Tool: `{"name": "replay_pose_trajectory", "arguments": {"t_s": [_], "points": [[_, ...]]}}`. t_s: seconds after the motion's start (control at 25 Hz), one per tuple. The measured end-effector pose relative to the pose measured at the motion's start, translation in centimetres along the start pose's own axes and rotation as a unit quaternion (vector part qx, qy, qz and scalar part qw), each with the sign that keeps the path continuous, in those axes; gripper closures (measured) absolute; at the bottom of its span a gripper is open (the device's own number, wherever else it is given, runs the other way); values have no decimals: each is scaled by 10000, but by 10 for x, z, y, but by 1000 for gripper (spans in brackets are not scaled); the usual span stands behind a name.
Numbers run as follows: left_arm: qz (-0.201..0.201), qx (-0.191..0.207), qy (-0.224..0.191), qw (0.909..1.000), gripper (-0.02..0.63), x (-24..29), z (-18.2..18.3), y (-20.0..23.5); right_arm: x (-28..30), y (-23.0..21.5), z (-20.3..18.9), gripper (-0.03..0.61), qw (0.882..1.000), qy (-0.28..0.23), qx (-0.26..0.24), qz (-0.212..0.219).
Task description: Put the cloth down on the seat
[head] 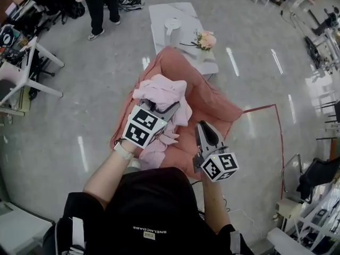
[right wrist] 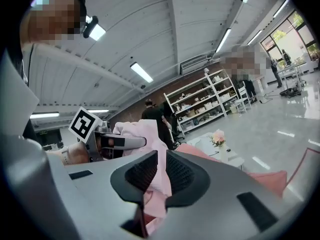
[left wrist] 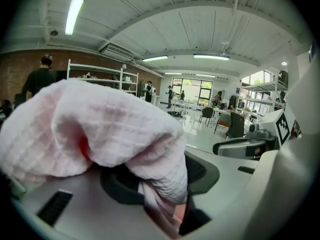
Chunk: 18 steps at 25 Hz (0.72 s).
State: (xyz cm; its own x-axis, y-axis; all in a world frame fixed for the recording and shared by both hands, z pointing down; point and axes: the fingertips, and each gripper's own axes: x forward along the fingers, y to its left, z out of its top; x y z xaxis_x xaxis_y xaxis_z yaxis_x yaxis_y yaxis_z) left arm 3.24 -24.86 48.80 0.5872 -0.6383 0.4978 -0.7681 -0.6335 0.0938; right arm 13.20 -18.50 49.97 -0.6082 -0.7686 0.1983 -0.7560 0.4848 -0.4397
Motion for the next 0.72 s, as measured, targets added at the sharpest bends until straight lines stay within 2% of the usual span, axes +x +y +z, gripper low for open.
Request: {"name": "replay_pose_trajectory", "arguments": {"t_s": [0.72], "points": [[390, -723, 915, 9924, 420, 28, -153, 39, 75, -22, -103, 511, 9893, 1341, 261, 516]]}}
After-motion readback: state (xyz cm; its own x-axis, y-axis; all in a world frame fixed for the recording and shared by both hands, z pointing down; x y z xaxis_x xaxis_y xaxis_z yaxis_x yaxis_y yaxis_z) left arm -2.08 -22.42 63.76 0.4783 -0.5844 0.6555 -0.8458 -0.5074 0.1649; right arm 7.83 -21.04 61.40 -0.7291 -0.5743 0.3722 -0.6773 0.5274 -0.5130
